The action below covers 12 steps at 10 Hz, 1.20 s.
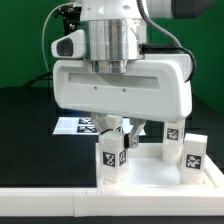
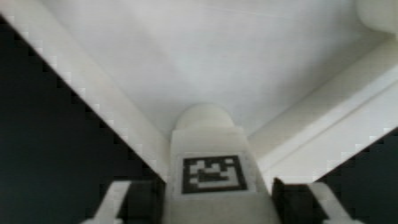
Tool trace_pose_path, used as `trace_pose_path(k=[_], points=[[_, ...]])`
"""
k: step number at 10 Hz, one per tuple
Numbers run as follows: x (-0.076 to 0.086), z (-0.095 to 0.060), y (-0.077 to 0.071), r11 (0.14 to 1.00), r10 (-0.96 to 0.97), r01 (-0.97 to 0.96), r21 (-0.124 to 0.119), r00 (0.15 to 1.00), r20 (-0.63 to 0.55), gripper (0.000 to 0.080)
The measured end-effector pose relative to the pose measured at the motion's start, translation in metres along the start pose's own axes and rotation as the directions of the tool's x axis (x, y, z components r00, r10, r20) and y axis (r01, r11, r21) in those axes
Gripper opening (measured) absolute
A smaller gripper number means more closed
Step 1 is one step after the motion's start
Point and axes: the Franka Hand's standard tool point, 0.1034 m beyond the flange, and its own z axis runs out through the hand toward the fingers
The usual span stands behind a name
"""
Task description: Assemble square table
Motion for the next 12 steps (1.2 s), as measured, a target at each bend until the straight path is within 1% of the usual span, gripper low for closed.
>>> trace_pose_path(k=[1, 2, 3, 4, 5, 6, 7, 8, 9, 10, 11, 12], points=[[0.000, 0.000, -0.001, 0.996, 0.092, -0.092, -0.002, 0.996, 0.002, 0.0284], [0.001, 0.001, -0.004, 0.962, 0.274, -0.274, -0.008, 0.962, 0.004, 0.0284], [0.003, 0.001, -0.005, 0.892, 0.453, -0.453, 0.003, 0.892, 0.008, 0.0284], [0.003, 0.002, -0.007, 0.740, 0.671, -0.672, 0.035, 0.741, 0.023, 0.0284], [0.001, 0.003, -0.011, 0.567, 0.821, -0.821, 0.067, 0.570, 0.041, 0.0284], [0.001, 0.003, -0.013, 0.467, 0.880, -0.881, 0.079, 0.472, 0.051, 0.0284], [0.001, 0.003, -0.013, 0.452, 0.888, -0.889, 0.079, 0.456, 0.052, 0.0284], [0.001, 0.003, -0.013, 0.428, 0.900, -0.901, 0.077, 0.432, 0.054, 0.0367], [0.001, 0.004, -0.013, 0.442, 0.893, -0.893, 0.078, 0.447, 0.052, 0.0367], [0.001, 0.004, -0.012, 0.507, 0.858, -0.858, 0.084, 0.512, 0.045, 0.0502], [0.000, 0.006, -0.011, 0.644, 0.762, -0.760, 0.088, 0.647, 0.024, 0.0502], [-0.002, 0.006, -0.012, 0.804, 0.591, -0.589, 0.081, 0.806, -0.007, 0.0625]])
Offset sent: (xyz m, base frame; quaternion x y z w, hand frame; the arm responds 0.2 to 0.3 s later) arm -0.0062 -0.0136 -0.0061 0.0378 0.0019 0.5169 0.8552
